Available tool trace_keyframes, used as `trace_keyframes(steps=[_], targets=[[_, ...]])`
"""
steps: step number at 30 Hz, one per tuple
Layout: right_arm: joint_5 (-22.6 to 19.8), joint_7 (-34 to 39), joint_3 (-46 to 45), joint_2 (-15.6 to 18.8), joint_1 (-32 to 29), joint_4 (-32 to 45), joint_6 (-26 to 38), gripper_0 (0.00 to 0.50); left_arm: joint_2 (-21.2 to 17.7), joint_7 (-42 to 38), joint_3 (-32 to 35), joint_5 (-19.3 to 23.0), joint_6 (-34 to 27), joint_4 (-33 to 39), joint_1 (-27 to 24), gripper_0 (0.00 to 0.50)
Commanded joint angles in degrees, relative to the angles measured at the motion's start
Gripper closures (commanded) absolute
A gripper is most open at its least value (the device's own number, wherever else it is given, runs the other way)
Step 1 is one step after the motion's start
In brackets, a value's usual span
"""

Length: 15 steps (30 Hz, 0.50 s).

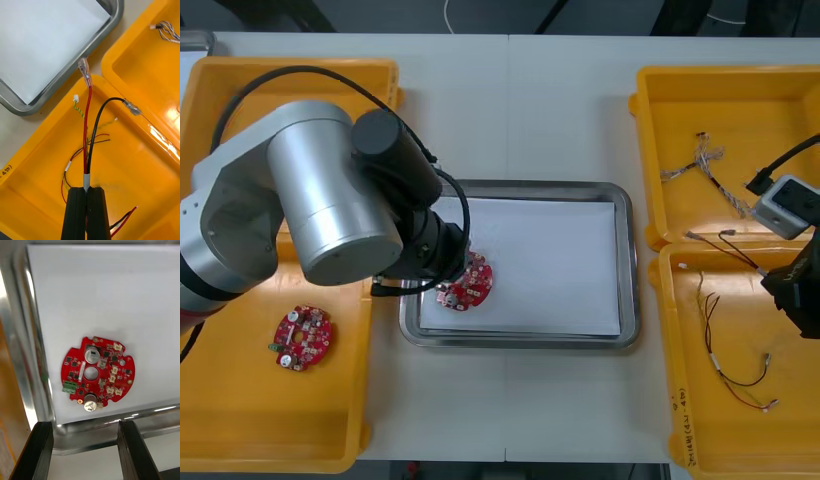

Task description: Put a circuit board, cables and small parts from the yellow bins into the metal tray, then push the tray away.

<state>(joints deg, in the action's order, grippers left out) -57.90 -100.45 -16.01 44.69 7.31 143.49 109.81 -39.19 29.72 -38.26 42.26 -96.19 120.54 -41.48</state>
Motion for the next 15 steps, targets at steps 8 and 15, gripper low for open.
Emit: trace_keyframes(steps=[8,15], targets=[[0.3,0.5,11.0,2.2,9.1,1.8,0.2,0.500,-7.7,1.4,10.7,6.3,-2.9,-0.4,-1.9,0.000],[1.0,0.4,20.9,1.6,16.9,1.9,0.2,0.500,-12.2,10.8,18.7,11.2,-5.3,-6.5,-1.9,0.000]])
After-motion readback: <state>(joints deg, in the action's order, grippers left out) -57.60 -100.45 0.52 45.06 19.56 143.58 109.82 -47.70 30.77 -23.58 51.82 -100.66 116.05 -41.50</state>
